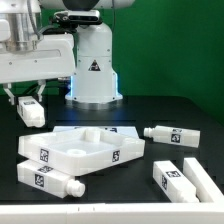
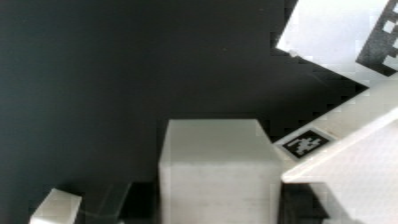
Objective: Assemble desk
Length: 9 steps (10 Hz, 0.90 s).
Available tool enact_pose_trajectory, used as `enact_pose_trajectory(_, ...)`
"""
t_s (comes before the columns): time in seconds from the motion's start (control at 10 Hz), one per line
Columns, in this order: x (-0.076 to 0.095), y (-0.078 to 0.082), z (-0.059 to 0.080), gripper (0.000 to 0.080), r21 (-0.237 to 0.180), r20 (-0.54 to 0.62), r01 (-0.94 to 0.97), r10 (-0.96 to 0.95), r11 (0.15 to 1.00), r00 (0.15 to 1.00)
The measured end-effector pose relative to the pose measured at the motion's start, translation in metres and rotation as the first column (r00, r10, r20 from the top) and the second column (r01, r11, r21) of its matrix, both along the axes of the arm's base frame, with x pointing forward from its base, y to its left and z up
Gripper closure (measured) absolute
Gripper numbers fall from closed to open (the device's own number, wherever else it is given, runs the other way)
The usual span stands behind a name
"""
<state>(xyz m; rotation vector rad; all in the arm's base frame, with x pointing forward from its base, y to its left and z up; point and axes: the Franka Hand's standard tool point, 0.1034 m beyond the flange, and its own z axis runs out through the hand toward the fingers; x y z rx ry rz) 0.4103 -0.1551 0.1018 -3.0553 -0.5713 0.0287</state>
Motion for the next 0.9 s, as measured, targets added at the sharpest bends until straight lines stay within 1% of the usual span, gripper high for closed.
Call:
enact_pose_trajectory(0.1,-0.001,-0.003,-0.001,0.0517,-0.005,0.012,0.019,-0.019,1.000,1.000)
enact_pose_trajectory(0.2,-0.010,-0.016,-0.004,0.0517,-0.010,0.055,0.119,-0.118,0.993,0.991)
enact_pose_trajectory(0.3,-0.028,-0.028,-0.010,0.0517,0.012,0.071,0.259,-0.259,0.966,0.963)
enact_pose_trajectory(0.4,-0.034,-0.037,-0.013,0.0517,0.018,0.071,0.244,-0.245,0.970,0.967)
enact_pose_trajectory(0.5,-0.036,-0.042,-0.014,0.0517,0.019,0.080,0.234,-0.235,0.972,0.969)
enact_pose_trajectory(0.6,-0.034,-0.039,-0.014,0.0517,0.020,0.079,0.237,-0.238,0.971,0.968)
enact_pose_trajectory(0.9,-0.037,-0.039,-0.016,0.0517,0.021,0.074,0.250,-0.251,0.968,0.965)
